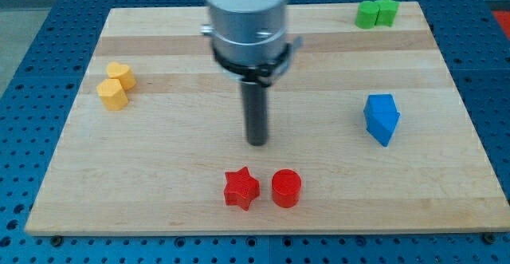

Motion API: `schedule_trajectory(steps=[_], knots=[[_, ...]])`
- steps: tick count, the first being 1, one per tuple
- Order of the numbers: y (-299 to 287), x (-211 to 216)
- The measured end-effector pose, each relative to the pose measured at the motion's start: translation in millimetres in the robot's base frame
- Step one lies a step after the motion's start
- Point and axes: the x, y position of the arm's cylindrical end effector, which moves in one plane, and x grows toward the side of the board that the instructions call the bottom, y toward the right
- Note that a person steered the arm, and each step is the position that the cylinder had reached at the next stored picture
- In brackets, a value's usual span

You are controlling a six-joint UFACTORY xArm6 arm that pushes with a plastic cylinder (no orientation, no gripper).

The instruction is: Slide the blue triangle up a bit

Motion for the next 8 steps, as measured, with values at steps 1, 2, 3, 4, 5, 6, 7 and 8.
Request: schedule_trajectory(steps=[1,2,3,4,5,6,7,8], knots=[[48.9,17.7],[102.0,35.9],[148.4,37.1],[174.5,29.9],[175.4,18.2],[170.5,9.8],[161.4,-2.0],[146.5,-12.7]])
